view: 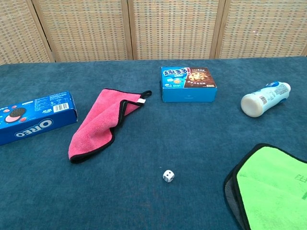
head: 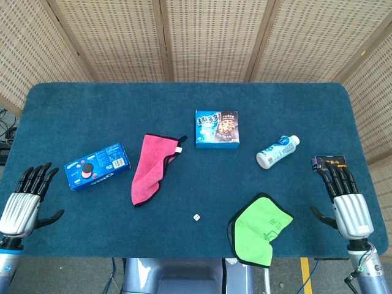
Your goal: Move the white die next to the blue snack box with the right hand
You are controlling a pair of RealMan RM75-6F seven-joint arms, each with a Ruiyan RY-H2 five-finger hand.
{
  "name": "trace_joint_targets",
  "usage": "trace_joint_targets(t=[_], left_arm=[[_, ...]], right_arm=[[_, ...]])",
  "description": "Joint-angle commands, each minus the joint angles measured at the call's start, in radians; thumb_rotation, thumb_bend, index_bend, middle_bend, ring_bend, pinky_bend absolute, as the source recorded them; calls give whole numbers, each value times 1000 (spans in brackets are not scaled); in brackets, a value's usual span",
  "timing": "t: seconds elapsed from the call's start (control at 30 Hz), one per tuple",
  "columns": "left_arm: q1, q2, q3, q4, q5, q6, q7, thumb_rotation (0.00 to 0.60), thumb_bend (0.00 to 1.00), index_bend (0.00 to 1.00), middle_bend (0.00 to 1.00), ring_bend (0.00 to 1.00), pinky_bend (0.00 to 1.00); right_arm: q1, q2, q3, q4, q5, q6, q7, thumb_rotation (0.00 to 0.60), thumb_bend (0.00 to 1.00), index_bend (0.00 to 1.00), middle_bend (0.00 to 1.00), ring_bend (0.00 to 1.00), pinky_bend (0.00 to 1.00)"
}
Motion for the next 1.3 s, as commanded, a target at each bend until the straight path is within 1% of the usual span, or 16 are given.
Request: trace_joint_targets(t=[0.03,0.37,0.6,0.7,0.8,0.9,1.0,1.03,1.17,1.3], left_arm=[[0,1,1,-3,3,2,2,600,202,0,0,0,0],[2,3,-2,-6,-1,3,1,600,203,0,0,0,0],[2,4,-2,-7,-4,1,1,600,203,0,0,0,0],[1,3,-3,-6,-5,-1,3,600,202,0,0,0,0],[0,0,0,-6,-2,-4,10,600,203,0,0,0,0],[-1,-2,0,-5,-3,-6,13,600,202,0,0,0,0],[0,-1,-1,-7,-1,-3,10,600,203,0,0,0,0],[0,-1,-1,-7,-1,-2,9,600,203,0,0,0,0],[1,3,-2,-8,-2,0,0,600,202,0,0,0,0],[1,6,-3,-9,-2,1,-7,600,202,0,0,0,0]], right_arm=[[1,1,-1,0,-2,0,2,600,260,37,0,0,0],[4,4,-3,-4,-6,-8,8,600,260,36,0,0,0],[19,-3,-10,-15,-42,-9,9,600,260,36,0,0,0],[33,-11,-18,-21,-61,-26,8,600,260,37,0,0,0],[74,-23,-21,-40,-84,-79,3,600,260,37,0,0,0],[140,-33,9,-81,-67,-166,-20,600,260,37,0,0,0],[205,-49,56,-104,-15,-254,-55,600,260,37,0,0,0],[213,-51,63,-106,-3,-267,-64,600,260,37,0,0,0],[277,-80,111,-97,69,-352,-105,600,260,37,0,0,0],[330,-111,143,-67,117,-411,-137,600,260,37,0,0,0]])
